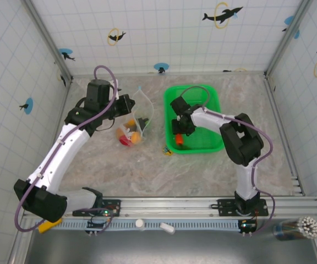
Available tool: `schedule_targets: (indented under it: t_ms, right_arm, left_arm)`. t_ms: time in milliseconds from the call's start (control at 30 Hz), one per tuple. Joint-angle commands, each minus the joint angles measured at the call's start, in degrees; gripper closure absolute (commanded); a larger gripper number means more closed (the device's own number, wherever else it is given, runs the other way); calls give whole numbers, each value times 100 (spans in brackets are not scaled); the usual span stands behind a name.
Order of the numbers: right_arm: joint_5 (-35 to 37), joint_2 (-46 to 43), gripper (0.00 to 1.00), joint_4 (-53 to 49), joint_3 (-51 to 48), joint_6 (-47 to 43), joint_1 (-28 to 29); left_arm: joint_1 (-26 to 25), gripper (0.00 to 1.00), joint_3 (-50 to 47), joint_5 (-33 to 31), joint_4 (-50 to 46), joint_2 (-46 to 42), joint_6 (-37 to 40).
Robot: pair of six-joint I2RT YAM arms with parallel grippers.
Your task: Place the food in the zip-top bag and seal the zipper
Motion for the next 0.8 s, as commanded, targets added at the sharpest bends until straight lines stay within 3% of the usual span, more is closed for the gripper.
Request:
schedule_targets:
  t_ms: [0,300,500,667,767]
  right_arm:
    - [426,115,61,-325,159,-89,4]
    - [-86,-773,78,556,-439,347,-458]
    - [-648,-1822,79,1469,-954,622,-719]
    - [-1128,-3134,81,3257,-1823,953,-841]
    - [-1380,-3740,85,4944,-2370,1274,-785]
  left_arm:
    - [-31,100,14,90,52,52,-63]
    - [-37,100,31,141,126,167,-198]
    - [-32,100,-36,235,297,119,-394]
    - [-32,100,-57,207,353,-38,-502]
    - [-31,100,-86,244,366,-137,-571]
